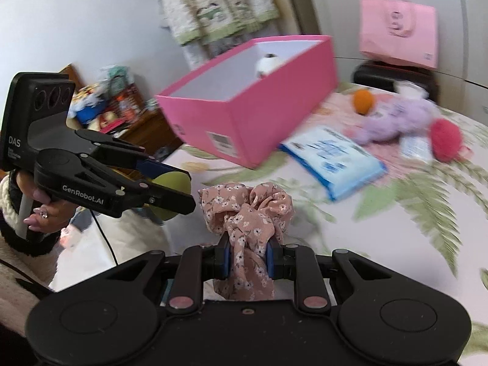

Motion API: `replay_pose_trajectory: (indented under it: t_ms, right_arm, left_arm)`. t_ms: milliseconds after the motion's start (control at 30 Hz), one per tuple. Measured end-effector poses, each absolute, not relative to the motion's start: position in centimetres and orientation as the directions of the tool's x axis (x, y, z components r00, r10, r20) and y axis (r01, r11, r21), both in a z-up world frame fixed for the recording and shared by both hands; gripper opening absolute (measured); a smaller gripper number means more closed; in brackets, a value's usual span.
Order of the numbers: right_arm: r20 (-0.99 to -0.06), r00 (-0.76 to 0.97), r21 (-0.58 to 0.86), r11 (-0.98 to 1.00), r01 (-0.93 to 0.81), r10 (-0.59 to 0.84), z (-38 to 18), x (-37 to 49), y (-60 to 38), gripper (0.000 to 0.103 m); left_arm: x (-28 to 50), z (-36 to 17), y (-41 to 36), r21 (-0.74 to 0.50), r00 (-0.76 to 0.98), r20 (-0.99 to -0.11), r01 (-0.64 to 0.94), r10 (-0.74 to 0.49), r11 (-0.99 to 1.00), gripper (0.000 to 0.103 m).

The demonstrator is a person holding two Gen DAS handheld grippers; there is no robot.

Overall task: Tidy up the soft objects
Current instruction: 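Carry the scrunchie and the sponge with both grippers over the pink box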

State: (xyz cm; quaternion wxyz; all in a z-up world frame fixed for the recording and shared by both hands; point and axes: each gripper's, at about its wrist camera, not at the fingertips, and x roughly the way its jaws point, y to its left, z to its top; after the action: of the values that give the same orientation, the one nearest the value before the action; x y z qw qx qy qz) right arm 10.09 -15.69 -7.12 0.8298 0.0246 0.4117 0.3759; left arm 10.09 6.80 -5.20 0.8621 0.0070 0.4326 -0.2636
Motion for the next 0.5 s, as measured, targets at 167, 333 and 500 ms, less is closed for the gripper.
replay_pose_trajectory:
  t_ms: [167,333,500]
  right_arm:
    - [-0.655,0.34,0.342,0.666,-0.663,0.675,-5.5,11.1,-12.4,0.025]
    - [-0.618,0.365,0.308,0.641,-0.703,0.696,-2.9,11.9,-9.7,0.025]
    - [-0.573,0.43,0.264,0.653,-0.709,0.698,-0.1,12.9,-7.6,0.025]
  left_arm:
    - [9.5,-3.3,9.3,-0.201,0.525,-0.731,0.445,-0.436,0.873,0.046]
    - [9.9,-1.6,11.2,-0.17,0.594,-0.694,0.415,-0.407,0.894,0.046]
    - [11.3,-0.1,11.8,-0.124,0.654,-0.65,0.413,-0.388,0.902,0.046]
